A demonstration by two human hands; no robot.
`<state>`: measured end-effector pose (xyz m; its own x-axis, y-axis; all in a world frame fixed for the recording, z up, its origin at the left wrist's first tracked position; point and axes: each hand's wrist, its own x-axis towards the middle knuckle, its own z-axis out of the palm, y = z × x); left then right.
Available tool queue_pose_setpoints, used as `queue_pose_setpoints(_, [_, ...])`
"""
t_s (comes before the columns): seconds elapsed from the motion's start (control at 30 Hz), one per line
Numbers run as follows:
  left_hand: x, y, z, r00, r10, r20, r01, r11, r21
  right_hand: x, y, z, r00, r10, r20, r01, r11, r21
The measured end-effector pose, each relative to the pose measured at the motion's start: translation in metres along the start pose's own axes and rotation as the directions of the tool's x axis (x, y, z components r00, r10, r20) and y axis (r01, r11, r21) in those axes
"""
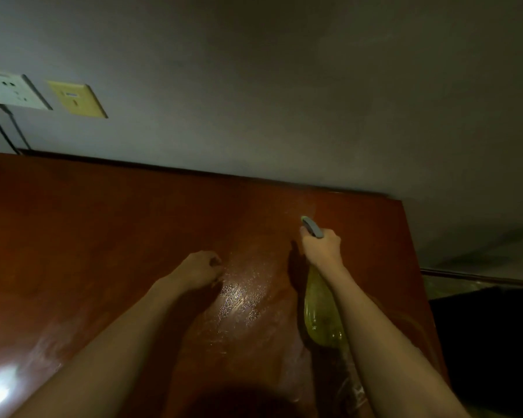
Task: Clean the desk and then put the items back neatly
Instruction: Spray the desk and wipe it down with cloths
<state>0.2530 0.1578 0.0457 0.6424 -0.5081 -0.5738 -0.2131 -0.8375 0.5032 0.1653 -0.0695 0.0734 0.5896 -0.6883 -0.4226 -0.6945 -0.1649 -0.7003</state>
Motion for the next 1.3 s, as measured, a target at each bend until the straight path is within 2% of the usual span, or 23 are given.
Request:
queue_pose_setpoints(0.17, [0.014,0.007,-0.008,1.0,0.02,-0.001,-0.02,0.999,0.034,0.003,0.002,-0.02,0.997,0.016,-0.078,-0.011,0.998,0.066])
queue_pose_setpoints(0.3, [0.022,0.021,-0.004,0.998,0.048,0.029,-0.05,0.996,0.071,0.0,0.011,-0.031,0.979,-0.104,-0.177,0.12,0.989,0.081])
queue_pose_setpoints(0.37, [0.023,0.028,0.001,0.997,0.062,0.044,-0.067,0.991,0.112,-0.001,0.015,-0.027,0.99,-0.086,-0.11,0.097,0.991,0.097])
queue_pose_setpoints(0.43, [0.022,0.035,0.008,0.995,0.073,0.069,-0.081,0.988,0.13,-0.005,0.024,-0.026,1.0,0.014,0.006,-0.015,0.996,0.084])
queue_pose_setpoints(0.47, [0.022,0.04,0.011,0.994,0.081,0.076,-0.09,0.987,0.131,-0.009,0.03,-0.029,0.999,0.032,-0.001,-0.031,0.995,0.092])
queue_pose_setpoints(0.57, [0.019,0.057,0.021,0.991,0.098,0.091,-0.111,0.982,0.153,-0.021,0.045,-0.056,0.977,-0.034,-0.213,0.056,0.993,0.101])
queue_pose_setpoints(0.63, [0.016,0.07,0.029,0.99,0.108,0.086,-0.12,0.982,0.148,-0.024,0.055,-0.078,0.968,-0.018,-0.252,0.047,0.993,0.107])
queue_pose_setpoints(0.73, [0.007,0.091,0.041,0.992,0.115,0.048,-0.12,0.983,0.136,-0.025,0.067,-0.101,0.986,-0.006,-0.166,0.012,0.999,0.036])
queue_pose_setpoints(0.83, [-0.002,0.11,0.054,0.995,0.096,0.008,-0.096,0.99,0.108,-0.027,0.077,-0.119,0.978,-0.079,-0.192,0.091,0.994,0.054])
queue_pose_setpoints(0.87, [-0.006,0.116,0.06,0.996,0.09,0.001,-0.09,0.991,0.1,-0.026,0.083,-0.124,0.984,-0.058,-0.168,0.068,0.996,0.055])
queue_pose_setpoints(0.97, [-0.019,0.132,0.085,0.999,0.043,-0.015,-0.041,0.997,0.067,-0.029,0.111,-0.131,0.998,0.05,0.032,-0.048,0.998,-0.039])
queue_pose_setpoints(1.07, [-0.031,0.145,0.11,0.999,-0.001,-0.041,0.004,0.998,0.065,-0.038,0.138,-0.13,0.988,-0.003,0.154,0.031,0.984,-0.175])
queue_pose_setpoints(1.3, [-0.07,0.158,0.147,0.994,-0.054,-0.1,0.061,0.995,0.075,-0.057,0.16,-0.16,0.972,-0.194,0.132,0.205,0.976,-0.078])
